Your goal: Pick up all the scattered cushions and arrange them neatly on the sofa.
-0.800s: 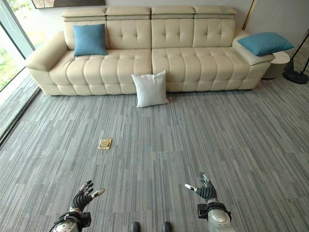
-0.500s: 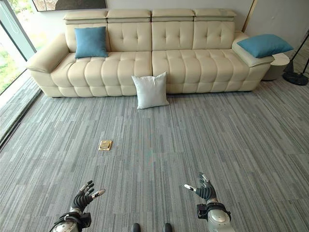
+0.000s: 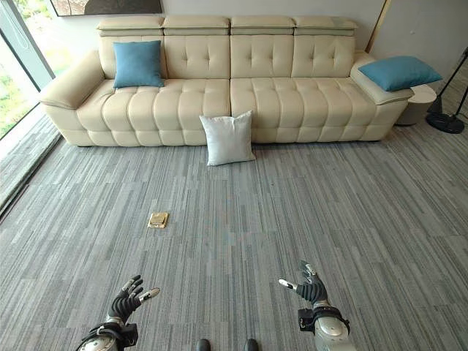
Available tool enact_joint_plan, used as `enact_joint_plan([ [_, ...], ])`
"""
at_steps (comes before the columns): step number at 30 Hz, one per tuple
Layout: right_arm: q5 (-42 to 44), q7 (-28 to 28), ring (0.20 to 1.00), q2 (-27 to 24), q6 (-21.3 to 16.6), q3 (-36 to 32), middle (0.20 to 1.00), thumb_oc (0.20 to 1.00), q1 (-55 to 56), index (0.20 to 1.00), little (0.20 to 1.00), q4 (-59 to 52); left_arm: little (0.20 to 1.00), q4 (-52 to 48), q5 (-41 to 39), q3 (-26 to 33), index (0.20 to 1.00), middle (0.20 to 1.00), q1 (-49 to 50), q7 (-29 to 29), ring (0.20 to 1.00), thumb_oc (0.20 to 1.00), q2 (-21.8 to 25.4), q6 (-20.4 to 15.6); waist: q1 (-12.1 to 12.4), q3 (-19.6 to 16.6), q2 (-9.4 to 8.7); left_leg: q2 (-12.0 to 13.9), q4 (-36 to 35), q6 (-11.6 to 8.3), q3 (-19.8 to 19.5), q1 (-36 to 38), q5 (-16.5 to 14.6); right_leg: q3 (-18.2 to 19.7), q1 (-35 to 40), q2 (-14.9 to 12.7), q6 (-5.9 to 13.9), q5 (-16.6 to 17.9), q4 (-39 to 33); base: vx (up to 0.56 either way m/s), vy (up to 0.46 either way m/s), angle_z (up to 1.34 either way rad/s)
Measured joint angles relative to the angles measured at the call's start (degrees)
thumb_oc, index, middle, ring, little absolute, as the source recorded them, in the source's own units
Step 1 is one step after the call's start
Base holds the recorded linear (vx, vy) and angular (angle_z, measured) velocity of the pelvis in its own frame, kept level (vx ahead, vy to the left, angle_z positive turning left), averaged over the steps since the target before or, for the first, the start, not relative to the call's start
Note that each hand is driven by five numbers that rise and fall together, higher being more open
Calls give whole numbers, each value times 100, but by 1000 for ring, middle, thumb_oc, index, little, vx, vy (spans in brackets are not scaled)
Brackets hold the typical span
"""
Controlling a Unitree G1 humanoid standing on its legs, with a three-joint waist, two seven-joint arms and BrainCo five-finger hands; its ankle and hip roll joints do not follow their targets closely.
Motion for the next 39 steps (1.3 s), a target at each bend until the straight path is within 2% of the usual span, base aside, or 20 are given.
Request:
enact_joint_plan([
  [11, -2, 9, 1000, -7, 9, 3, 1000, 1000, 37, 1000, 1000, 0, 1000, 1, 9, 17, 1000, 1000, 25, 90, 1000, 1000, -1, 37, 16, 22, -19, -2, 0, 1, 9, -191, 0, -1, -202, -4, 0, 1, -1, 18, 16, 0],
  [19, -4, 7, 1000, -15, 15, -2, 1000, 1000, -9, 1000, 1000, 3, 1000, 29, 29, 26, 1000, 1000, -20, 177, 1000, 1000, 0, 44, 36, 121, -141, -46, 0, 66, 5, -237, -23, -16, -279, -45, 34, -23, 81, 35, 106, 0],
  [22, -5, 7, 1000, -30, 23, 2, 1000, 1000, -111, 1000, 1000, 38, 1000, 104, 29, 19, 1000, 1000, -70, 202, 1000, 1000, 6, 55, 15, 233, -48, -17, 2, 163, -2, -302, -50, -90, -645, -84, 181, -220, 747, 57, 105, -1],
  [24, -9, 6, 1000, -37, 74, -2, 1000, 1000, -143, 1000, 1000, 106, 1000, 215, 31, 8, 1000, 1000, -218, 217, 1000, 1000, 19, 56, -5, 389, 26, -23, 1, 238, -42, -217, -89, -135, -1049, -126, 210, -312, 1684, 173, 60, 3],
  [25, -10, 10, 1000, -28, 110, 5, 1000, 1000, -182, 1000, 1000, 77, 1000, 254, 31, 8, 1000, 1000, -288, 227, 1000, 1000, 40, 58, -6, 483, 67, -23, 4, 273, -103, -166, -100, -155, -1495, -211, 432, -653, 2406, 124, -3, 15],
  [27, -11, 14, 1000, -26, 122, 11, 1000, 1000, -154, 1000, 1000, 44, 1000, 243, 31, 20, 1000, 1000, -292, 242, 1000, 1000, 79, 50, 2, 519, 1, -59, 1, 305, -102, -160, -121, -218, -1777, -408, 469, -772, 2260, 211, -33, 12],
  [28, -11, 11, 1000, -25, 121, 14, 1000, 1000, -158, 1000, 1000, 39, 1000, 241, 30, 15, 1000, 1000, -331, 241, 1000, 1000, 87, 51, -13, 554, 23, -57, 5, 327, -124, -157, -138, -310, -1908, -429, 474, -770, 2122, 245, -55, 0],
  [30, -13, 9, 1000, -22, 121, 12, 1000, 1000, -173, 1000, 1000, 16, 1000, 245, 27, 5, 1000, 1000, -329, 246, 1000, 1000, 101, 52, -28, 589, -77, -31, 26, 349, -187, -146, -164, -490, -2049, -487, 482, -728, 1593, 276, -94, 15],
  [33, -46, 3, 1000, -20, 124, -4, 1000, 1000, -176, 1000, 1000, 2, 1000, 257, 15, 6, 1000, 1000, -365, 265, 1000, 1000, 102, 52, -48, 624, -166, -34, 40, 318, -281, -111, -209, -642, -2068, -511, 533, -589, 1154, 260, -109, 26],
  [34, -61, -5, 1000, -13, 122, -17, 1000, 1000, -120, 1000, 1000, 6, 1000, 258, 14, 0, 1000, 1000, -413, 262, 1000, 1000, 125, 50, -153, 594, -230, -44, 22, 167, -438, -18, -307, -636, -1870, -506, 466, -474, 939, 293, -129, 53],
  [35, -61, -7, 1000, -4, 122, -26, 1000, 1000, -94, 1000, 1000, 12, 1000, 258, 14, 0, 1000, 1000, -422, 264, 1000, 1000, 126, 50, -164, 591, -234, -34, 5, 95, -478, 68, -365, -615, -1766, -481, 386, -373, 880, 381, -178, 47],
  [36, -60, -8, 1000, -7, 122, -26, 1000, 1000, -90, 1000, 1000, 21, 1000, 254, 14, -2, 1000, 1000, -424, 265, 1000, 1000, 115, 50, -171, 588, -218, 3, 3, 67, -484, 123, -418, -626, -1724, -454, 341, -268, 865, 271, -146, 13],
  [37, -42, -5, 1000, 2, 112, -24, 1000, 1000, -57, 1000, 1000, 141, 1000, 224, 6, 5, 1000, 1000, -348, 270, 1000, 1000, 37, 48, -213, 534, -40, 282, 34, -147, -508, 324, -626, -785, -1484, -230, 291, -195, 836, 339, -190, 16],
  [39, 5, -11, 1000, -22, 99, -33, 1000, 1000, 2, 1000, 1000, 132, 1000, 188, 3, 6, 1000, 1000, -268, 256, 1000, 1000, 2, 40, -252, 417, 10, 454, 383, -343, -426, 349, -756, -893, -1247, -69, 156, 72, 679, 164, -108, 17],
])
